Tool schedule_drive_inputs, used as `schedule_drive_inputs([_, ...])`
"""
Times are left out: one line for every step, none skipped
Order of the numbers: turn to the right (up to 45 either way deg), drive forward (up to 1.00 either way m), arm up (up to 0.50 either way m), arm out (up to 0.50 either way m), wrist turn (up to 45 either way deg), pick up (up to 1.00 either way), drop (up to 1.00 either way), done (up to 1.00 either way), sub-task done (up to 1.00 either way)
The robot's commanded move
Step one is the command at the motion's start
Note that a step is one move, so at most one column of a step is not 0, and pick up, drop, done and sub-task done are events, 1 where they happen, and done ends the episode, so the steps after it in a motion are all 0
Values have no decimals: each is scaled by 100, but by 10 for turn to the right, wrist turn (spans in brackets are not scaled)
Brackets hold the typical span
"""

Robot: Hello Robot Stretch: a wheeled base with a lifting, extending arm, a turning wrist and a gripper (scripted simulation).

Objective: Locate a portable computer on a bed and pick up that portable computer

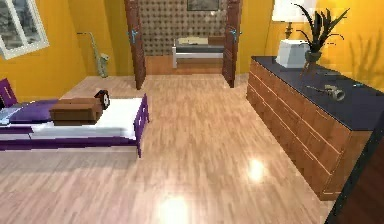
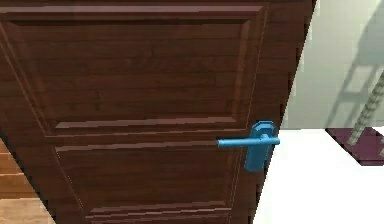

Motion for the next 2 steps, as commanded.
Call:
schedule_drive_inputs([30, 0, 0, 0, 0, 0, 0, 0, 0])
schedule_drive_inputs([-30, 0, 0, 0, 0, 0, 0, 0, 0])
